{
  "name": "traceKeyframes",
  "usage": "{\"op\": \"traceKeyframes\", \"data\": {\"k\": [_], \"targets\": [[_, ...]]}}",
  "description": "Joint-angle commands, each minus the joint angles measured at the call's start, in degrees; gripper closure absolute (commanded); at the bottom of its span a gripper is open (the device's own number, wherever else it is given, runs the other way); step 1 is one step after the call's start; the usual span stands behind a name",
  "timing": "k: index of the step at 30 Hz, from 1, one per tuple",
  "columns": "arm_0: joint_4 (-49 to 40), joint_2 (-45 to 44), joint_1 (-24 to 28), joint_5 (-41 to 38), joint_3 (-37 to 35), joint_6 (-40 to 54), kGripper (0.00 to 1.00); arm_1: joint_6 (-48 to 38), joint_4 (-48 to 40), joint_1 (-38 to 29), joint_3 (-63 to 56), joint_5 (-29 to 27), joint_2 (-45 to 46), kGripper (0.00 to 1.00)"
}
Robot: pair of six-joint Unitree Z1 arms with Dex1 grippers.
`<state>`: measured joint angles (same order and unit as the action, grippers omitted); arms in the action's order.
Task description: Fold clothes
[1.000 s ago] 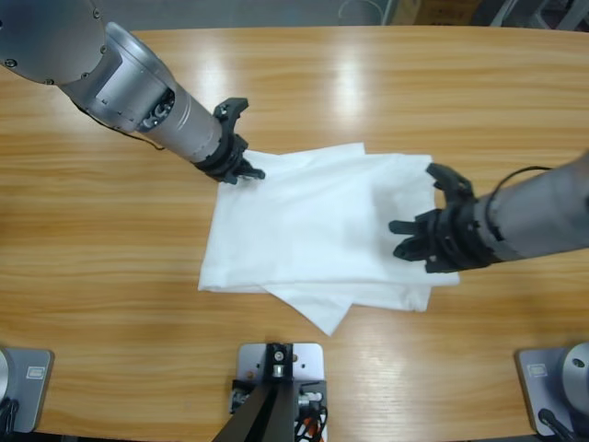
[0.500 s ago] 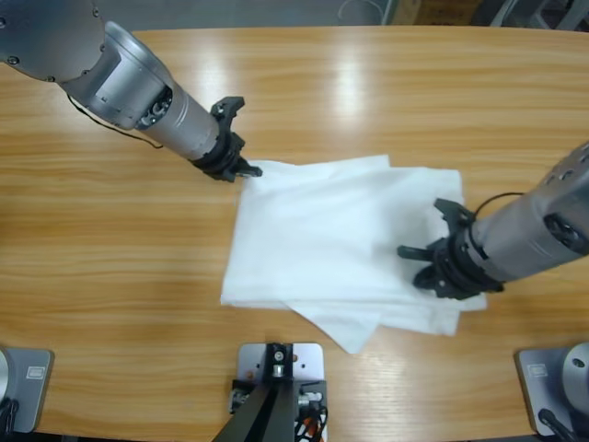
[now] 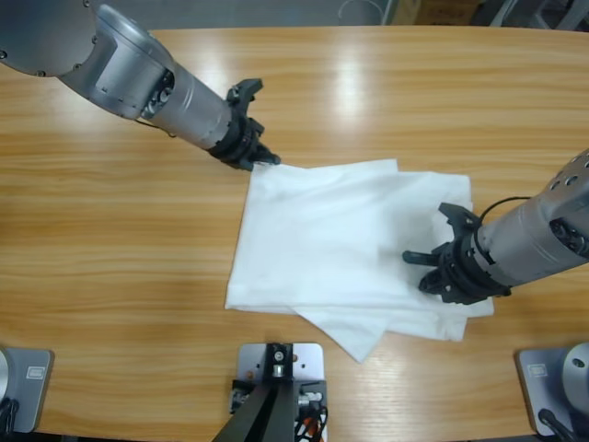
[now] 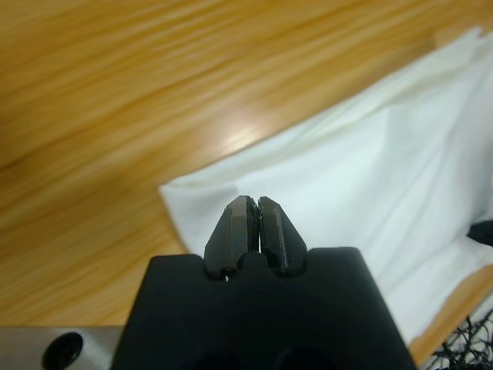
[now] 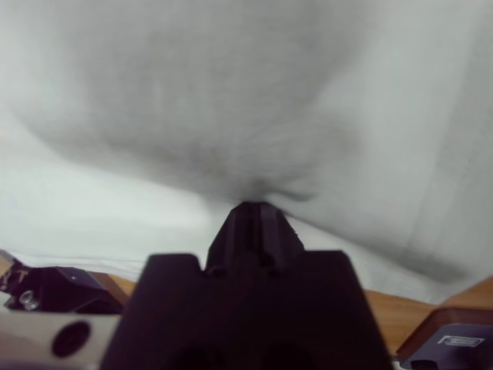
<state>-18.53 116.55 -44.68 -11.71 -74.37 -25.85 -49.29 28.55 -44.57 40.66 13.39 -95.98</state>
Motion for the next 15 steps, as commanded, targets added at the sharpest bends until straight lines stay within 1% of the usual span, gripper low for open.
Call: {"op": "traceKeyframes", "data": {"k": [1,5,8,9,15], "targets": [[0.7,6.4,-2.8,-2.1,0.2,0.3,1.0,1.1,-1.3,-0.5,-1.5,0.4,-2.7,1.0],[-1.2,9.3,-2.8,-2.0,-2.9,0.0,1.0,1.1,-1.3,-0.5,-1.7,0.4,-1.3,1.0],[-11.8,11.5,-2.9,2.6,-9.3,-1.4,1.0,1.1,-1.3,-0.5,-2.1,0.2,0.0,1.0],[-13.9,12.0,-2.7,4.2,-10.2,-1.9,1.0,1.1,-1.3,-0.5,-2.1,0.1,0.4,1.0],[-16.1,12.2,0.5,9.4,-10.5,-5.9,1.0,1.1,-1.2,-0.5,-3.5,0.1,1.6,1.0]]}}
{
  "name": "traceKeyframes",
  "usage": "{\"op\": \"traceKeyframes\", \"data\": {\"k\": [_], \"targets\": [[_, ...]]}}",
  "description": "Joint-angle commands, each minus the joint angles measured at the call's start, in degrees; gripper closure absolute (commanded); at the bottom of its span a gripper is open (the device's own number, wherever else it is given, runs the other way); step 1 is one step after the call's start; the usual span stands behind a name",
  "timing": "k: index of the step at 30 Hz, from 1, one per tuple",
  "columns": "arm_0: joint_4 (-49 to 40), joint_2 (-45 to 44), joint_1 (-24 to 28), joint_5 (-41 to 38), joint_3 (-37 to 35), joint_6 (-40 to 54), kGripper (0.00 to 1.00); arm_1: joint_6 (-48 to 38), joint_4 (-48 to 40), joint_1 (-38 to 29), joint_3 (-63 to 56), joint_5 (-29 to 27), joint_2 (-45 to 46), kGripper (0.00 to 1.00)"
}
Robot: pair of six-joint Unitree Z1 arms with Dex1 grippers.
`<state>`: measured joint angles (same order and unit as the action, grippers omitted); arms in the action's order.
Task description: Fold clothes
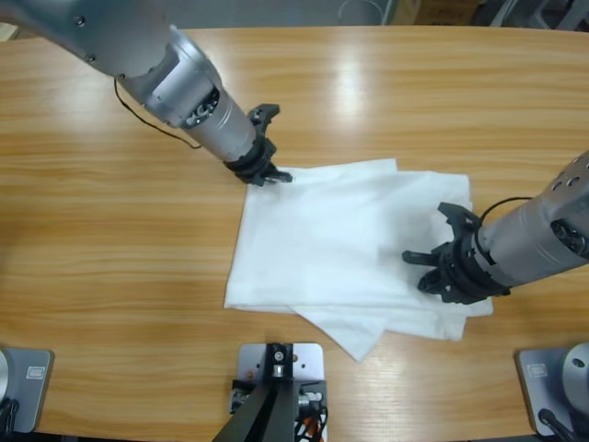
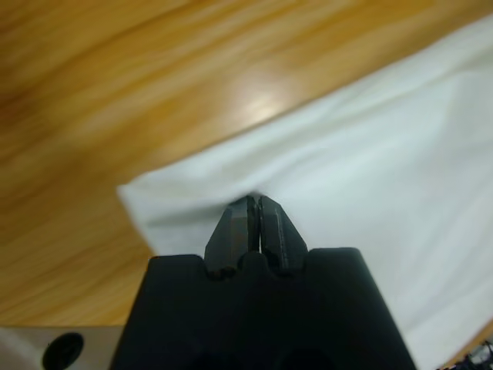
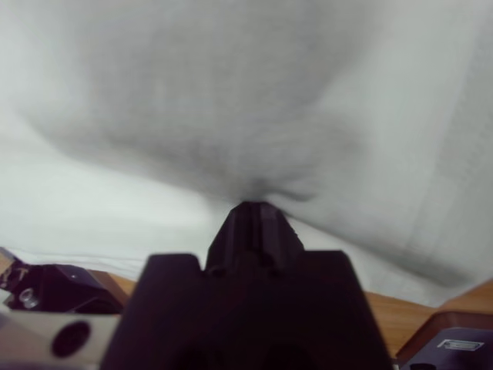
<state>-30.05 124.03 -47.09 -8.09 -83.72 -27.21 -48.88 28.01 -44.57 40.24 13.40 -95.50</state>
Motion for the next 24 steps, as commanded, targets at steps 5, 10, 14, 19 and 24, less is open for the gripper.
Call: {"op": "traceKeyframes", "data": {"k": [5,10,14,19,24], "targets": [[-4.6,4.4,6.9,6.9,-0.7,-6.2,1.0,0.7,-0.8,-0.5,-3.4,0.2,1.3,1.0],[-2.8,-1.4,10.5,7.2,-0.7,-5.2,1.0,0.7,-1.4,-0.5,-3.8,0.2,1.0,1.0],[-2.7,-8.7,10.2,6.9,0.0,-4.2,1.0,0.7,-2.8,-0.5,-3.8,0.2,0.4,1.0],[-3.1,-17.8,7.4,2.2,5.9,-4.6,1.0,2.6,-3.1,-0.6,-3.5,-3.6,3.8,1.0],[1.7,-28.4,11.5,-8.5,22.8,-4.3,0.764,2.5,4.3,-0.6,-0.1,-10.7,16.4,0.0]]}}
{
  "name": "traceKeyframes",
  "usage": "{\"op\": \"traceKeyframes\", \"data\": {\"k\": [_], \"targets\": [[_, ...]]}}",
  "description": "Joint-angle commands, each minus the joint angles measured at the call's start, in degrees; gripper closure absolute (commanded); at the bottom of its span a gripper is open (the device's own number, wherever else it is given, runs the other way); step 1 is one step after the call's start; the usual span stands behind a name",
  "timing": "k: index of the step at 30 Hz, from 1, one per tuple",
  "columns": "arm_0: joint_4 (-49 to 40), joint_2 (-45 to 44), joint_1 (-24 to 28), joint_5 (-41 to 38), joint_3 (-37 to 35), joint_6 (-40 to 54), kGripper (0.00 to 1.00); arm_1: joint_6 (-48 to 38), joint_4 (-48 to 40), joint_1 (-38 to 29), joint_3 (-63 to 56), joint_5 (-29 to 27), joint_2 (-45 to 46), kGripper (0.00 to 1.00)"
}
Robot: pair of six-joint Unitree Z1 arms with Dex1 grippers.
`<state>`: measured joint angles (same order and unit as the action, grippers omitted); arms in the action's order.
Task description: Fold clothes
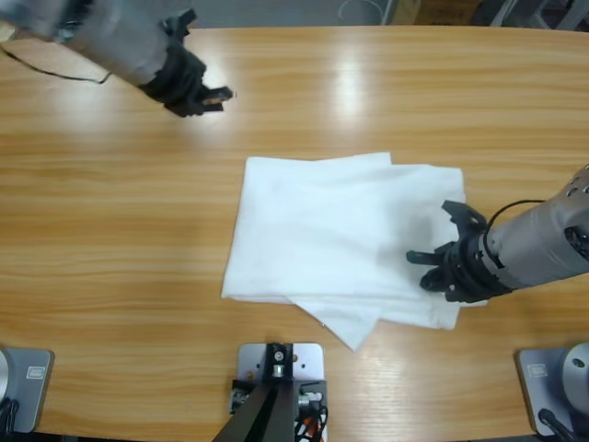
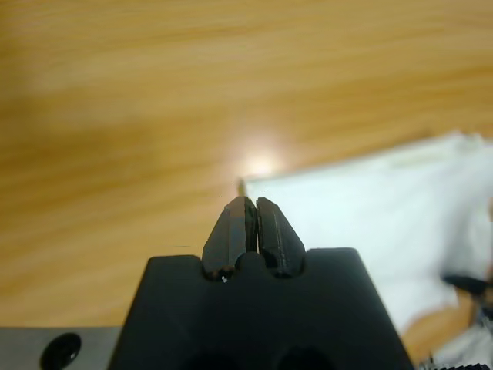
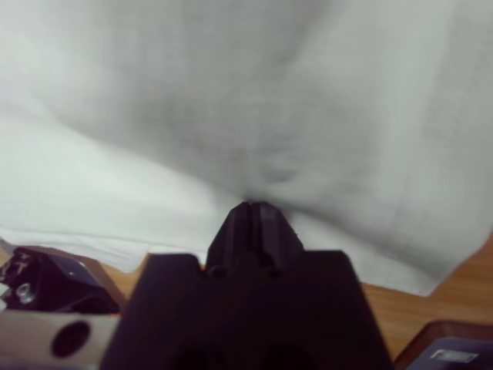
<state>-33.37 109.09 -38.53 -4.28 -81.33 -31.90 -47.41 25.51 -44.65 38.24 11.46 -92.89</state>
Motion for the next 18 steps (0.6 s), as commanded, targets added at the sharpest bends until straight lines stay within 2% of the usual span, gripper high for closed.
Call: {"op": "traceKeyframes", "data": {"k": [1,2,6,7,8,11,12,14,18], "targets": [[7.0,-15.1,4.8,-15.6,23.9,0.4,0.5,0.8,8.6,-0.5,3.1,-9.7,16.0,0.0],[9.4,-16.4,6.3,-18.8,27.0,0.5,0.359,0.7,10.4,-0.5,4.3,-10.3,17.6,0.0],[17.8,-16.2,10.1,-31.8,35.3,1.7,0.33,-0.1,17.0,-0.5,7.7,-11.1,23.7,0.0],[20.5,-14.4,10.7,-34.3,36.7,1.5,0.286,-0.7,19.2,-0.5,8.3,-11.1,25.9,0.0],[22.8,-12.0,11.4,-37.0,37.8,1.5,0.189,-1.1,20.3,-0.5,8.6,-11.0,27.3,0.0],[31.2,-4.3,12.3,-44.0,40.5,1.8,0.133,-2.1,23.1,-0.5,8.9,-10.7,31.7,0.0],[33.5,-2.0,12.1,-44.7,41.1,1.8,0.089,-2.6,23.7,-0.5,8.9,-10.4,33.1,0.0],[35.8,1.3,11.1,-44.9,41.7,1.8,0.077,-3.1,25.2,-0.5,8.9,-10.4,35.0,0.0],[36.0,3.7,8.5,-39.8,44.5,1.1,0.009,-3.4,27.1,-0.5,8.7,-10.4,37.4,0.0]]}}
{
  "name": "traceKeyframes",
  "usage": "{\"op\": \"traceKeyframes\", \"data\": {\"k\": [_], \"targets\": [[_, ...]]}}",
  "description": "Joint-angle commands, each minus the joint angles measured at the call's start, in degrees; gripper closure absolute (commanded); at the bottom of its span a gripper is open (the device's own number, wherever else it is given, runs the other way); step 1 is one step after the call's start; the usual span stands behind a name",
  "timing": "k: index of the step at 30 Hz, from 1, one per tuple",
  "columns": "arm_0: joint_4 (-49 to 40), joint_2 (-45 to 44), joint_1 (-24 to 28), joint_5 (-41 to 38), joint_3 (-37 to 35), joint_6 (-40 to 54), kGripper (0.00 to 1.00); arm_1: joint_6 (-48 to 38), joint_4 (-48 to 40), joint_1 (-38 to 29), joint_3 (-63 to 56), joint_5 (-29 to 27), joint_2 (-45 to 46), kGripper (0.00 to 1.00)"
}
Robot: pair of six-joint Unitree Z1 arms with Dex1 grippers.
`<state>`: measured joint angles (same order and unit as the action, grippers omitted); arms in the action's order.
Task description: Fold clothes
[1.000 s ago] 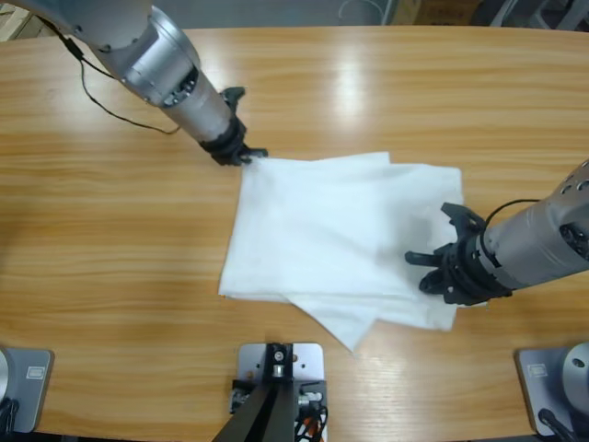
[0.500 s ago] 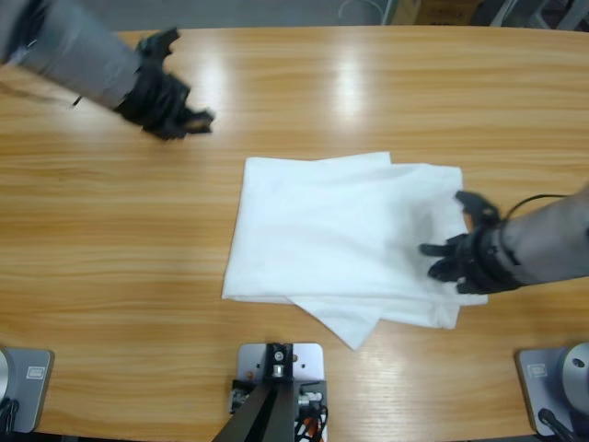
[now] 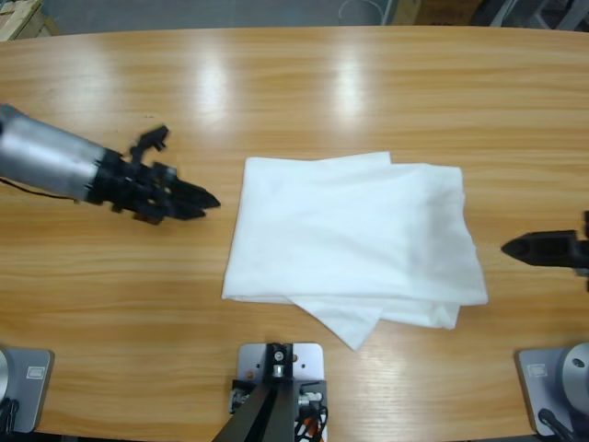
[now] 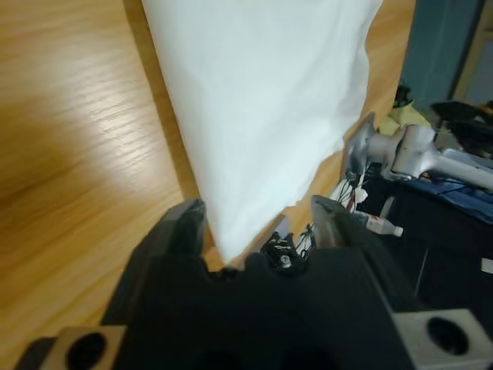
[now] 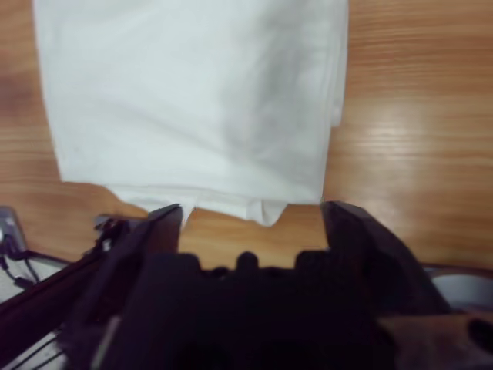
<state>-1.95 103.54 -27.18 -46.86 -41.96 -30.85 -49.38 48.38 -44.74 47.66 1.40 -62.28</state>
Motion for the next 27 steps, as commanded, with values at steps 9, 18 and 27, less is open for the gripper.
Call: {"op": "traceKeyframes", "data": {"k": [9,18,27], "targets": [[16.5,12.5,-13.5,12.4,6.0,-13.9,0.0,-1.8,4.8,-0.4,-1.0,-0.3,9.0,0.0],[17.7,14.4,-19.7,19.3,1.6,-21.1,0.027,-1.9,6.3,-0.4,-3.3,-0.3,14.1,0.0],[19.5,12.8,-19.3,20.7,0.0,-15.2,1.0,-1.9,4.1,-0.4,-4.7,1.9,13.8,0.015]]}}
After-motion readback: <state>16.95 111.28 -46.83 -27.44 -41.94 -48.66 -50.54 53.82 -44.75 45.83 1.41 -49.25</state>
